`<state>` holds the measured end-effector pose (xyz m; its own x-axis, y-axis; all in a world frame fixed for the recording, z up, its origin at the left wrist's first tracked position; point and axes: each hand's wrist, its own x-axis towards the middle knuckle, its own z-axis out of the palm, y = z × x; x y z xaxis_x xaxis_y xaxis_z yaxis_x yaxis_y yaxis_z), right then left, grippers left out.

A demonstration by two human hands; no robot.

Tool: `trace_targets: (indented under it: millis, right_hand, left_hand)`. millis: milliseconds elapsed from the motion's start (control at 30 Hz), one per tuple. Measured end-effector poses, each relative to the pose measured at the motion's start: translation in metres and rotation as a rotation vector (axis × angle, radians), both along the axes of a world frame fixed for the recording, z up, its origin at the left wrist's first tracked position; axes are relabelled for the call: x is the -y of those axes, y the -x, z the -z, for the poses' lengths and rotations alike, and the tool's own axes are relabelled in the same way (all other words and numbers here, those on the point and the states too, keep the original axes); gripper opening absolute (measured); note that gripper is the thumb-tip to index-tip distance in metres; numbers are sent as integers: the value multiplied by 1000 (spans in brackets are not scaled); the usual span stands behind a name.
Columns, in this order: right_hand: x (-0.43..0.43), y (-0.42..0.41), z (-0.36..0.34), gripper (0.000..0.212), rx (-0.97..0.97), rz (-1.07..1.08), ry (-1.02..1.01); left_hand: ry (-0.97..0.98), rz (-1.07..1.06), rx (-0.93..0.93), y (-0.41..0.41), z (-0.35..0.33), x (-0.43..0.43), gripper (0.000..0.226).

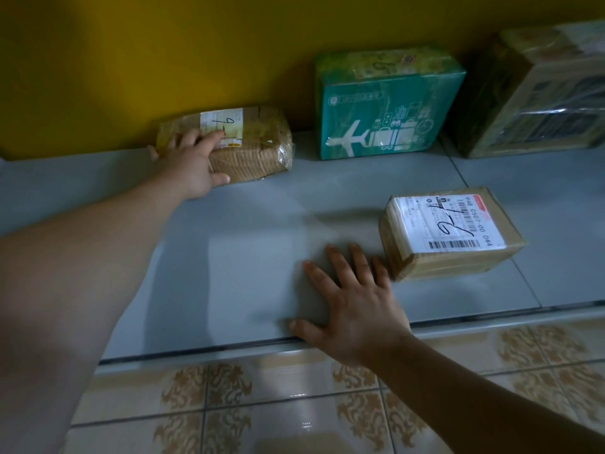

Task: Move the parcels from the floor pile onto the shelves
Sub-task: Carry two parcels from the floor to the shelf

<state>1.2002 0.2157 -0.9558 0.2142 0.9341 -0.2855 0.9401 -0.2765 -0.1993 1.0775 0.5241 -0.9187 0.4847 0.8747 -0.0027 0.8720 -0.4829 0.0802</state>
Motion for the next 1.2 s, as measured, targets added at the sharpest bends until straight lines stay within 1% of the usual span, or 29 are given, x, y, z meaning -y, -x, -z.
trace_targets:
  millis: [67,133,200,367,500,633,733,1000,1100,1200]
  right_hand:
    - [0,0,-1,94,5,-9,19]
    - [0,-2,-1,92,9,-14,35]
    - [0,-2,-3,91,16,-16,52]
    - [-4,1,-9,90,60,-10,135]
    - [-2,6,-43,84,-12,4,242]
    - [25,19,-102,81,-28,10,263]
    - [49,32,-155,80,-37,21,278]
    - [115,65,-313,72,-49,97,296]
    - [137,76,-377,73,-28,56,300]
    - [151,93,-449,71,-24,11,246]
  left_hand:
    - [12,4,43,4,0,4,81]
    - [21,18,142,8,-1,13,80]
    - [23,38,203,13,-3,26,78]
    - [151,-10,192,42,-16,74,77]
    - [247,-17,157,76,-34,116,76]
    - [334,13,100,103,-72,161,75]
    - [395,22,82,114,-119,191,73]
    - [503,116,54,135,-270,282,74]
    - [530,116,50,152,-333,323,76]
    - [520,78,66,177,-401,365,73]
